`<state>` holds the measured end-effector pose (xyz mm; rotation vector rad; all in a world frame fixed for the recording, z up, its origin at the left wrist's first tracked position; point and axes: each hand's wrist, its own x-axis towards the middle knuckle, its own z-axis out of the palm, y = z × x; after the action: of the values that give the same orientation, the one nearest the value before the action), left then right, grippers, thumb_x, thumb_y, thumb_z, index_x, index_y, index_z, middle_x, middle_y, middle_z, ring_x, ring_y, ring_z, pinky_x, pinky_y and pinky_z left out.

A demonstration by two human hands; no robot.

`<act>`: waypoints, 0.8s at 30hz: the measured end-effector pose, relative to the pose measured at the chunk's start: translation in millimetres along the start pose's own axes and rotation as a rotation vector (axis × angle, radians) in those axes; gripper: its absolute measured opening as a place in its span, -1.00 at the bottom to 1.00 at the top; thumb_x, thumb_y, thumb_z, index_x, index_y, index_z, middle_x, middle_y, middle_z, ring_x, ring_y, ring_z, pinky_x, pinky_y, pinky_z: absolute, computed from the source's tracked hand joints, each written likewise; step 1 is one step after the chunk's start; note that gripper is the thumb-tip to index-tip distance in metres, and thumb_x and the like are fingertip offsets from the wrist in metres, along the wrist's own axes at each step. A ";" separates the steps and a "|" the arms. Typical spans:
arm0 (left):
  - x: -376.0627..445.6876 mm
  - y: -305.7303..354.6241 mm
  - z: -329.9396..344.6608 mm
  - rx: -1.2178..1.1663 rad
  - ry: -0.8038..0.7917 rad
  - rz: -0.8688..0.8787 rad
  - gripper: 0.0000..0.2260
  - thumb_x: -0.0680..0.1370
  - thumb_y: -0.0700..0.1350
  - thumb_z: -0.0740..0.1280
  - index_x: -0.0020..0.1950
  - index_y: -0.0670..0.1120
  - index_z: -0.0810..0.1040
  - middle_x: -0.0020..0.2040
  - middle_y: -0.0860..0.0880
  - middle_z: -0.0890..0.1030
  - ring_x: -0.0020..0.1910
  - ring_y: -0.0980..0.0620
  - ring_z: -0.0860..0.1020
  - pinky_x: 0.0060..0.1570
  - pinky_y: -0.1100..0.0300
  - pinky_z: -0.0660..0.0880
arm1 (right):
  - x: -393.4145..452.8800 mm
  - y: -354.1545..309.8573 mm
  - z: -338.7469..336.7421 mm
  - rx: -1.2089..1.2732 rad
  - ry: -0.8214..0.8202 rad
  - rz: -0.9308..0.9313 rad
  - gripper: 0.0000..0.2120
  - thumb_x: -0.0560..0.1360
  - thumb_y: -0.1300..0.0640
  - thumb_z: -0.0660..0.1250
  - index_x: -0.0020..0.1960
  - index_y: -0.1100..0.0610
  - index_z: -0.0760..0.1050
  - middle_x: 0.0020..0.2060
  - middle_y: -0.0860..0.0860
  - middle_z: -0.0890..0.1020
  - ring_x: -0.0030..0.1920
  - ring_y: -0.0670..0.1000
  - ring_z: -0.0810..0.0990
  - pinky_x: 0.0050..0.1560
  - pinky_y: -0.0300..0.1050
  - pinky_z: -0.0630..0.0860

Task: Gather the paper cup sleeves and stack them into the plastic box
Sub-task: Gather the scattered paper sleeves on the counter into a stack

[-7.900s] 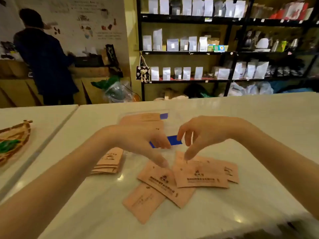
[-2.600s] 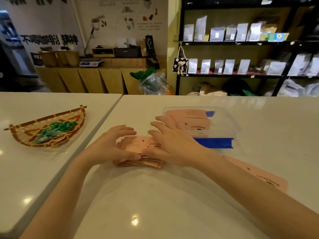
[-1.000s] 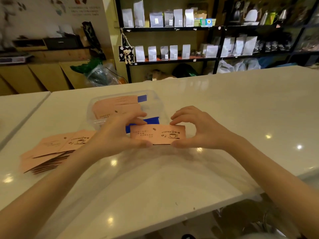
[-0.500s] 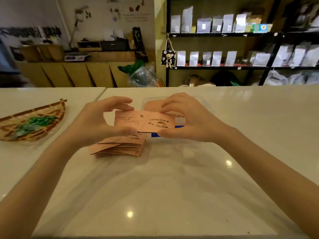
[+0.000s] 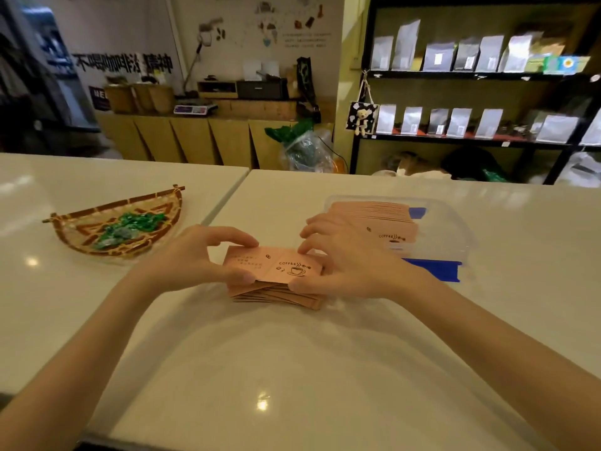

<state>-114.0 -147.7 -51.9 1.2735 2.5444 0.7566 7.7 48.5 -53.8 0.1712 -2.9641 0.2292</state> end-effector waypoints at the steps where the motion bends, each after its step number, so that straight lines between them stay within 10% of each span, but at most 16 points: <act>1: -0.1 -0.7 2.3 -0.005 -0.006 0.000 -0.40 0.03 0.44 0.35 0.03 0.31 0.47 0.01 0.43 0.40 0.02 0.27 0.39 0.07 0.30 0.30 | 0.9 0.0 2.1 -0.014 -0.007 0.000 -0.42 0.36 -0.31 0.21 0.24 0.02 0.43 0.34 -0.03 0.40 0.39 -0.03 0.20 0.35 -0.09 0.10; 4: 0.9 -1.3 10.0 0.018 -0.008 -0.004 -0.58 0.29 0.11 0.45 0.12 0.19 0.49 0.07 0.31 0.40 0.08 0.22 0.32 0.04 0.29 0.25 | 3.0 2.9 5.2 -0.050 -0.038 0.010 -0.39 0.35 -0.33 0.21 0.26 0.01 0.41 0.36 -0.05 0.37 0.40 -0.04 0.16 0.37 -0.09 0.05; 11: 19.2 -2.6 3.3 -0.040 -0.141 0.018 -0.56 0.23 0.37 0.30 0.06 0.30 0.42 0.07 0.38 0.37 0.08 0.36 0.36 0.06 0.40 0.32 | 16.4 9.3 -10.2 0.030 -0.061 0.057 -0.44 0.34 -0.37 0.18 0.17 -0.04 0.47 0.28 -0.07 0.48 0.32 -0.04 0.34 0.34 -0.03 0.15; 16: 46.2 -4.1 -6.0 0.016 -0.454 -0.136 -0.44 0.39 0.08 0.38 0.34 0.12 0.26 0.21 0.17 0.34 0.24 0.15 0.31 0.24 0.21 0.28 | 38.9 19.9 -20.1 0.083 -0.380 0.156 -0.37 0.31 -0.30 0.30 0.31 -0.08 0.33 0.42 -0.09 0.29 0.37 0.01 0.26 0.20 -0.11 0.21; 24: 71.5 -1.8 -5.6 0.138 -0.660 -0.225 -0.41 0.28 -0.01 0.51 0.24 0.06 0.36 0.08 0.14 0.51 0.14 0.08 0.47 0.05 0.33 0.40 | 73.8 22.5 -13.6 -0.006 -0.712 0.164 -0.29 0.21 -0.34 0.35 0.27 -0.03 0.38 0.32 -0.10 0.42 0.38 0.02 0.28 0.39 0.07 0.15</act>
<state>-161.0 -94.1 -44.5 1.0220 2.1541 0.0812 -65.4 65.3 -31.2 0.0011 -3.6929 0.2125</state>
